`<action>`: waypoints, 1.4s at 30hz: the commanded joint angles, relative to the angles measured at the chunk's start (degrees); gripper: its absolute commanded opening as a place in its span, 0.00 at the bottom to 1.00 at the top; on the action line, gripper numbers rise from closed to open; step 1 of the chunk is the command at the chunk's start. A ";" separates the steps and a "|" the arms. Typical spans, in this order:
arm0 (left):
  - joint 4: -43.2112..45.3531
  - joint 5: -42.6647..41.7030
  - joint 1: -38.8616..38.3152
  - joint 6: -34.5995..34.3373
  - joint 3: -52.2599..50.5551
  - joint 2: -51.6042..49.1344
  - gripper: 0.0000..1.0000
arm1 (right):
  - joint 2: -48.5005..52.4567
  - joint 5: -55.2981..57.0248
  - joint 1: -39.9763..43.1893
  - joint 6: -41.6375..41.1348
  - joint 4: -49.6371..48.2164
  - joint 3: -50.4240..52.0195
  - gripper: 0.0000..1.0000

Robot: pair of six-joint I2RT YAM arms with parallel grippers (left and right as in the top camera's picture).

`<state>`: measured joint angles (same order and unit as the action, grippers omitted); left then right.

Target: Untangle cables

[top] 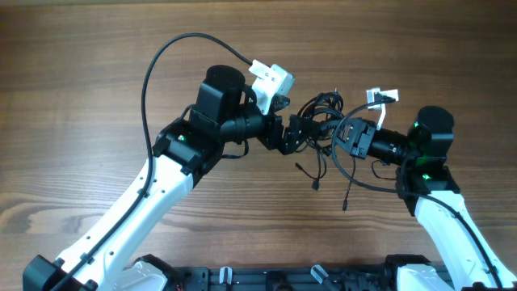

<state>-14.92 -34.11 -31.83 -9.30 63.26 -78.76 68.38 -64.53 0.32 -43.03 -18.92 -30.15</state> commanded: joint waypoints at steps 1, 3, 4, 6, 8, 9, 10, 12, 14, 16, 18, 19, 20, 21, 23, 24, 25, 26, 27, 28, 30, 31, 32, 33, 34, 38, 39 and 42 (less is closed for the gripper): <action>-1.53 0.76 -0.22 -0.55 0.50 -0.81 0.92 | 0.42 -2.01 0.04 -3.43 -0.39 -0.15 0.04; -2.56 0.59 -0.22 -0.57 0.50 -1.99 0.89 | 0.42 -1.99 0.04 -4.57 -0.42 -0.15 0.04; -2.49 -0.04 -0.22 -0.59 0.50 -2.82 0.87 | 0.42 -2.01 0.04 -4.59 -0.42 -0.15 0.04; -1.70 -1.01 -0.48 -0.57 0.50 -4.28 0.85 | 0.42 -2.01 0.04 -4.61 -0.39 -0.15 0.04; -0.72 -1.01 -1.33 -0.57 0.50 -5.81 0.83 | 0.42 -1.99 0.04 -5.03 -0.39 -0.15 0.04; -0.17 -0.98 -1.90 -0.57 0.50 -6.58 0.80 | 0.42 -1.99 0.04 -5.03 -0.39 -0.15 0.04; 0.22 -0.98 -2.40 -0.57 0.50 -7.10 0.75 | 0.42 -1.99 0.04 -5.03 -0.39 -0.15 0.04; 1.03 -0.96 -3.23 -0.57 0.50 -8.22 0.59 | 0.42 -1.92 0.04 -4.98 -0.39 -0.15 0.04; 1.29 -0.90 -3.58 -0.57 0.50 -8.81 0.38 | 0.42 -1.92 0.04 -4.96 -0.39 -0.15 0.04; 1.25 -0.70 -3.37 -0.57 0.50 -8.79 0.31 | 0.42 -1.27 0.04 -4.61 -0.39 -0.15 0.05; 1.68 -0.68 -2.54 -0.57 0.50 -8.79 0.27 | 0.42 0.76 0.04 -1.07 -0.37 -0.15 0.11; 1.86 -0.72 -1.86 -0.59 0.50 -8.79 0.23 | 0.42 1.84 0.04 0.11 -0.37 -0.15 0.17; 1.88 -0.72 -1.31 -0.59 0.50 -8.79 0.18 | 0.42 2.91 0.04 1.07 -0.37 -0.15 0.25; 1.88 -0.72 -0.68 -0.59 0.50 -8.79 0.14 | 0.42 4.20 0.04 1.64 -0.39 -0.15 0.35; 1.86 -0.72 0.66 -1.09 0.50 -8.79 0.11 | 0.42 6.97 0.04 4.00 -0.39 -0.15 0.56; 1.86 -0.74 1.75 -1.68 0.50 -8.79 0.08 | 0.42 8.94 0.07 7.61 -0.39 -0.15 0.80; 1.88 -0.74 2.19 -1.68 0.50 -8.79 0.06 | 0.42 9.70 0.07 10.32 -0.35 -0.15 0.90; 1.90 -0.76 2.47 -1.70 0.50 -8.79 0.04 | 0.42 9.88 0.09 12.15 -0.35 -0.15 0.94; 1.95 -0.76 2.60 -1.68 0.50 -8.79 0.04 | 0.42 9.86 0.09 13.03 -0.33 -0.15 0.96; 2.10 -0.79 2.60 -1.70 0.50 -8.79 0.04 | 0.42 9.88 0.09 13.16 -0.07 -0.15 0.97; 2.43 -0.76 2.60 -1.70 0.50 -8.79 0.04 | 0.42 9.88 0.09 15.85 1.53 -0.15 0.98; 2.58 -0.98 2.62 -1.68 0.50 -8.79 0.04 | 0.42 9.90 0.09 18.38 2.69 -0.15 0.97; 3.08 -1.29 2.62 -1.70 0.50 -8.76 0.04 | 0.52 10.10 0.09 22.69 4.74 -0.15 0.97; 3.67 -2.71 2.62 -1.70 0.50 -8.76 0.04 | 0.68 11.28 0.09 25.79 6.82 -0.15 0.97; 4.24 -4.61 2.62 -1.68 0.50 -8.76 0.04 | 0.92 12.13 0.09 28.22 8.17 -0.15 0.95; 4.22 -9.01 3.13 -1.64 0.50 -8.76 0.04 | 2.75 12.22 0.09 36.37 9.31 -0.15 0.76; 4.26 -9.66 3.28 -1.64 0.50 -8.76 0.04 | 3.39 12.22 0.09 37.40 9.22 -0.15 0.70; 4.33 -10.67 3.96 -1.66 0.50 -8.76 0.04 | 5.07 12.20 0.09 38.32 9.38 -0.15 0.31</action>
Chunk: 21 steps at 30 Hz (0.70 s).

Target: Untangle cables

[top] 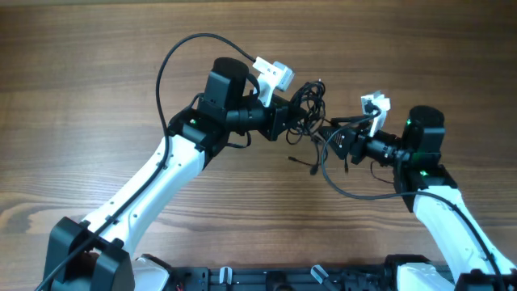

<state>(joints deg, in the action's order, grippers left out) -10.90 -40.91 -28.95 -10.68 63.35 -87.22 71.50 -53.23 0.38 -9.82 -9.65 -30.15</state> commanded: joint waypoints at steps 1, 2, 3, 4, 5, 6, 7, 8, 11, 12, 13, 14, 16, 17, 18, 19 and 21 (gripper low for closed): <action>0.20 -3.87 1.22 -0.26 0.42 -0.31 0.04 | 2.23 0.90 0.02 5.03 0.37 -0.15 0.22; 0.20 -3.87 1.44 -0.26 0.42 -0.31 0.04 | 2.29 0.92 0.02 4.55 0.85 -0.15 0.14; 0.20 -3.85 1.68 -0.17 0.42 -0.31 0.04 | 2.25 0.90 0.04 3.02 1.18 -0.15 0.11; 0.20 -3.54 1.84 0.15 0.42 -0.31 0.04 | 2.14 0.87 0.04 1.07 1.14 -0.15 0.05; 0.20 -3.39 1.86 1.77 0.42 -0.31 0.04 | 2.05 0.76 0.11 -0.61 1.09 -0.17 0.04; 0.15 -3.39 1.86 3.41 0.42 -0.31 0.04 | 1.84 0.20 0.42 -1.20 0.98 -0.17 0.04; -0.02 -3.37 1.86 5.53 0.42 -0.31 0.04 | 1.51 -1.03 1.03 -2.16 0.70 -0.17 0.04; -0.20 -3.34 1.86 6.84 0.42 -0.33 0.04 | 1.03 -3.06 1.99 -4.59 -0.02 -0.20 0.04; -0.74 -2.97 1.77 8.96 0.42 -0.33 0.04 | -0.46 -15.21 4.85 -13.75 -6.43 -0.20 0.04; -0.68 -2.97 1.68 8.98 0.42 -0.33 0.04 | -0.57 -20.13 5.11 -19.93 -11.28 -0.20 0.04; -0.63 -2.93 1.60 9.01 0.42 -0.33 0.04 | -0.57 -22.60 5.07 -23.91 -14.29 -0.20 0.04; -0.68 -2.95 1.46 9.01 0.42 -0.33 0.04 | -0.59 -25.11 5.05 -27.58 -17.88 -0.20 0.04; -0.68 -2.95 1.11 8.98 0.42 -0.35 0.04 | -0.59 -27.28 5.05 -33.77 -24.50 -0.20 0.04; -0.66 -2.93 0.74 9.01 0.42 -0.35 0.04 | -0.59 -27.26 5.05 -37.20 -27.76 -0.20 0.04; -0.66 -2.78 0.44 9.01 0.42 -0.35 0.04 | -0.59 -27.26 4.90 -40.63 -31.10 -0.20 0.04; -0.66 -1.86 -0.02 8.98 0.42 -0.35 0.04 | -0.59 -27.26 4.48 -43.17 -33.79 -0.20 0.04; -0.63 0.42 -0.81 8.94 0.42 -0.35 0.04 | -0.59 -27.21 2.97 -45.13 -36.39 -0.20 0.04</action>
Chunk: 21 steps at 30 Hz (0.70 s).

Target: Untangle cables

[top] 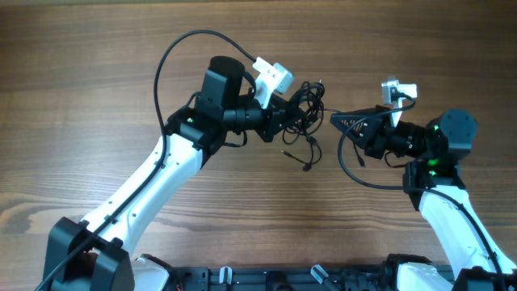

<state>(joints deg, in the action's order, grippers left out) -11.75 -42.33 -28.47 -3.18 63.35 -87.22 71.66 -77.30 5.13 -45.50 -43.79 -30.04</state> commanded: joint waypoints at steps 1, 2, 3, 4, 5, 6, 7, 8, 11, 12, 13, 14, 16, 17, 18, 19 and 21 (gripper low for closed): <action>0.50 2.19 -1.55 1.44 0.42 -0.35 0.04 | -0.74 -3.15 -2.73 -9.51 -2.14 -0.31 0.04; 0.87 2.12 -1.68 1.18 0.42 -0.33 0.04 | -0.61 -2.97 -3.56 -9.27 -1.64 -0.26 0.04; 1.07 2.05 -1.81 1.01 0.42 -0.33 0.04 | -0.59 -2.67 -4.35 -8.48 -0.76 -0.26 0.04; 1.05 2.08 -1.97 1.03 0.42 -0.33 0.04 | -0.52 -1.77 -5.11 -7.69 0.39 -0.26 0.04; 1.05 2.05 -2.08 1.03 0.42 -0.33 0.04 | -0.50 -0.26 -5.68 -6.05 1.92 -0.26 0.04; 1.03 1.75 -2.08 1.01 0.42 -0.33 0.04 | -0.52 1.68 -5.92 -4.28 3.61 -0.26 0.04; 1.01 0.96 -2.08 1.03 0.42 -0.33 0.04 | -0.52 3.89 -5.92 -3.19 5.14 -0.26 0.04; 1.03 0.04 -2.08 1.03 0.42 -0.33 0.04 | -0.52 6.34 -5.92 -2.16 6.88 -0.26 0.04; 0.76 -2.69 -2.08 1.07 0.42 -0.33 0.04 | -0.50 12.46 -5.92 -1.70 8.63 -0.26 0.04; 0.42 -2.86 -2.08 1.07 0.42 -0.33 0.04 | -0.50 13.49 -5.92 -1.60 8.59 -0.26 0.04; -0.04 -2.89 -2.08 1.07 0.42 -0.33 0.04 | -0.50 14.51 -5.92 -1.57 8.72 -0.26 0.04; -0.48 -2.95 -2.08 1.09 0.42 -0.33 0.04 | -0.50 14.80 -5.92 -1.46 8.83 -0.26 0.04; -0.90 -3.80 -2.08 1.36 0.42 -0.33 0.04 | -0.50 14.75 -5.92 -1.11 9.18 -0.26 0.04; -0.85 -4.39 -2.08 1.49 0.42 -0.33 0.04 | -0.50 14.93 -5.92 -1.11 10.51 -0.26 0.04; -0.81 -4.55 -2.08 1.49 0.42 -0.33 0.04 | -0.50 15.06 -5.97 -0.96 11.87 -0.26 0.04; -0.59 -4.57 -2.08 1.46 0.42 -0.33 0.04 | -0.50 15.67 -6.05 -0.96 15.06 -0.26 0.04; -0.50 -4.59 -2.19 1.44 0.42 -0.33 0.04 | -0.50 16.02 -6.56 -0.17 17.27 -0.26 0.05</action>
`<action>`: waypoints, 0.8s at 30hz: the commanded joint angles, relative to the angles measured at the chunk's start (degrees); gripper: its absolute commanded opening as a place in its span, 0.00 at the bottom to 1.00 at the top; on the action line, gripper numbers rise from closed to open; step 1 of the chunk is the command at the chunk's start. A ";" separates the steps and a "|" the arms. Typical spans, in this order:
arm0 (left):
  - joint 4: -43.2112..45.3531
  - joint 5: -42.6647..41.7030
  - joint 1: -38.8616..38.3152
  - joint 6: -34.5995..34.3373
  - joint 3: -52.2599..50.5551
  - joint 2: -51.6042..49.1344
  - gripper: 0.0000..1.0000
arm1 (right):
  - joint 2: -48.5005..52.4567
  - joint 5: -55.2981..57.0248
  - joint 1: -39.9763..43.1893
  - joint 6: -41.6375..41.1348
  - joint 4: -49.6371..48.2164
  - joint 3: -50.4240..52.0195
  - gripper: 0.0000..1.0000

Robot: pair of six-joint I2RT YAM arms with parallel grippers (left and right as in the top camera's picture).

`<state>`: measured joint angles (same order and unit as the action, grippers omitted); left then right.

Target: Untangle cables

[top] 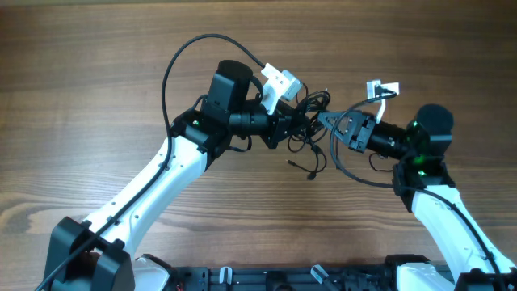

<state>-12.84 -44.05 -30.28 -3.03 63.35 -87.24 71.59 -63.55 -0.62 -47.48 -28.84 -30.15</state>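
Note:
A tangle of thin black cables point(311, 107) hangs between the two arms over the wooden table point(89, 73). My left gripper point(292, 129) is shut on the tangle's left side. From the right, my right gripper point(339, 129) is shut on a cable that runs from the tangle. A slack loop point(349, 171) of that cable curves down and round below the right wrist. One loose end with a small plug point(312, 170) dangles under the tangle. The fingertips are partly hidden by the cables.
The left arm's own black lead point(174, 69) arcs over the table at the upper left. White camera mounts sit on the left wrist point(279, 82) and the right wrist point(381, 89). Bare wood surrounds the arms.
My right gripper has moved left, back toward the tangle, and the strand it held stretched now hangs slacker. The left gripper and the tangle have shifted slightly right.
Both grippers first stood close together at the tangle in mid-table. Then both were further back with the tangle at the left gripper. Then the right gripper was out to the right with a strand drawn from the tangle. Now it is near the tangle again.

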 commanded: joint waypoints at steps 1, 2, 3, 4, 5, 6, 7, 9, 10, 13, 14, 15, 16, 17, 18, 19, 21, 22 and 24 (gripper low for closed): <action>0.63 -2.86 -0.63 1.29 0.42 -0.31 0.04 | -0.44 2.29 -1.38 2.75 2.56 -0.15 0.04; 0.66 -2.86 -1.11 1.31 0.42 -0.31 0.04 | -0.44 2.60 -2.14 3.21 2.56 -0.15 0.04; 0.68 -2.86 -1.60 1.31 0.42 -0.31 0.04 | -0.44 3.26 -2.64 3.17 2.56 -0.15 0.04; 0.66 -2.89 -2.25 1.31 0.42 -0.31 0.04 | -0.44 4.48 -3.61 3.17 2.56 -0.15 0.04; 0.66 -2.86 -2.91 1.33 0.42 -0.31 0.04 | -0.44 5.79 -4.37 3.21 2.56 -0.15 0.04; 0.66 -2.86 -4.09 1.33 0.42 -0.31 0.04 | -0.44 9.66 -5.62 4.02 2.71 -0.15 0.04; 0.63 -2.86 -4.61 1.33 0.42 -0.31 0.04 | -0.44 11.41 -5.70 3.98 2.78 -0.15 0.04; 0.61 -2.91 -5.01 1.33 0.42 -0.31 0.04 | -0.44 14.86 -5.55 3.96 2.71 -0.15 0.07; 0.61 -3.54 -5.03 1.33 0.42 -0.31 0.04 | -0.44 15.93 -5.49 3.85 2.51 -0.15 0.11; 0.63 -5.46 -4.98 1.36 0.42 -0.31 0.04 | -0.44 15.80 -5.42 3.80 2.14 -0.17 0.30; 0.61 -5.42 -4.96 1.36 0.42 -0.31 0.04 | -0.46 14.29 -5.35 3.85 2.14 -0.17 0.38; 0.61 -5.42 -4.76 1.36 0.42 -0.31 0.04 | -0.46 12.72 -5.16 3.87 2.12 -0.17 0.49; 0.61 -5.42 -4.26 1.33 0.42 -0.31 0.04 | -0.48 10.91 -4.66 3.89 2.14 -0.15 0.60; 0.42 -5.42 -3.50 1.33 0.42 -0.31 0.04 | -0.48 9.29 -4.02 3.85 2.12 -0.15 0.69; 0.15 -5.44 -2.43 1.33 0.42 -0.31 0.04 | -0.63 6.10 -2.58 3.85 2.12 -0.15 0.77; -0.13 -5.44 -1.18 1.33 0.42 -0.31 0.04 | -0.83 2.80 -1.01 3.76 1.88 -0.17 0.83; -0.63 -5.95 1.05 1.33 0.42 -0.31 0.04 | -1.01 -4.11 2.25 3.72 1.14 -0.17 0.88; -0.70 -6.51 1.90 1.33 0.42 -0.31 0.04 | -1.01 -7.06 3.72 3.67 0.74 -0.17 0.91; -0.70 -8.68 3.34 1.36 0.42 -0.31 0.04 | -1.01 -12.70 6.43 3.65 -0.46 -0.17 0.95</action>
<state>-13.72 -48.10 -29.80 -2.61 63.44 -87.26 71.57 -62.92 2.02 -43.68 -27.83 -29.47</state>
